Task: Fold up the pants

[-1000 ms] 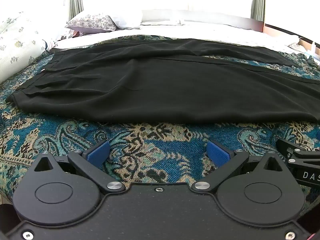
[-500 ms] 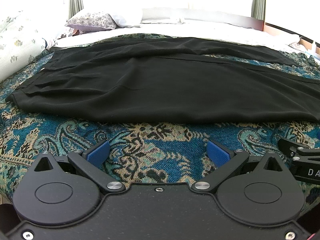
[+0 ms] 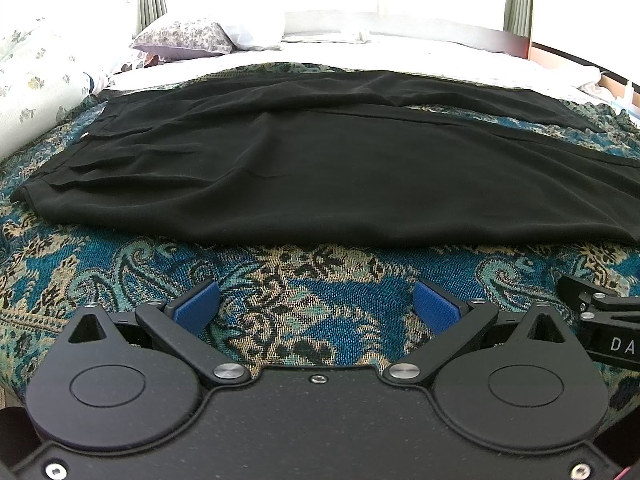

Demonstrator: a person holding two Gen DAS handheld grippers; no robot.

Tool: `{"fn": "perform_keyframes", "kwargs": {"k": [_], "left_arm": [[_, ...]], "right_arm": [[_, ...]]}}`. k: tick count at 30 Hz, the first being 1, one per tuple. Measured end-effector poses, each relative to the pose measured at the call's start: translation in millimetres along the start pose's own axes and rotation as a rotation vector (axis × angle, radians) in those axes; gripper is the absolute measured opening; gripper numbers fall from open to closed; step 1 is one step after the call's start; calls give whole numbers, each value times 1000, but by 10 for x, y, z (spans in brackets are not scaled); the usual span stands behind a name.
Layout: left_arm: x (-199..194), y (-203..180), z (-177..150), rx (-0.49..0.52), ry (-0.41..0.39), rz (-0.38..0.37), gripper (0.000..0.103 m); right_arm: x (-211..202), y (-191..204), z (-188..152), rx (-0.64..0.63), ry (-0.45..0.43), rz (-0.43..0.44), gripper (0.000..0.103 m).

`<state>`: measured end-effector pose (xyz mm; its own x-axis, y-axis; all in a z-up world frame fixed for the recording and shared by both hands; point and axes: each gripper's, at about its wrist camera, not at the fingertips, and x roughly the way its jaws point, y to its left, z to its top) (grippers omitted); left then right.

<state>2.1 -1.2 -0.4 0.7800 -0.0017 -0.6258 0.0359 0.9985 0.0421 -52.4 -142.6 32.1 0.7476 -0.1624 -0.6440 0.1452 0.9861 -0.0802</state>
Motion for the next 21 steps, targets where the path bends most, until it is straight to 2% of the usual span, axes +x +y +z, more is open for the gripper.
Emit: {"fn": "perform_keyframes", "kwargs": {"k": [4, 11, 21], "left_arm": [[20, -10, 1, 0, 2, 0, 103], [21, -7, 12, 0, 5, -1, 103], [18, -1, 21, -1, 10, -2, 103]], "right_arm": [[-6, 39, 0, -27, 0, -5, 103], [60, -92, 92, 14, 75, 53, 103], [93, -101, 127, 23, 105, 55, 103]]}}
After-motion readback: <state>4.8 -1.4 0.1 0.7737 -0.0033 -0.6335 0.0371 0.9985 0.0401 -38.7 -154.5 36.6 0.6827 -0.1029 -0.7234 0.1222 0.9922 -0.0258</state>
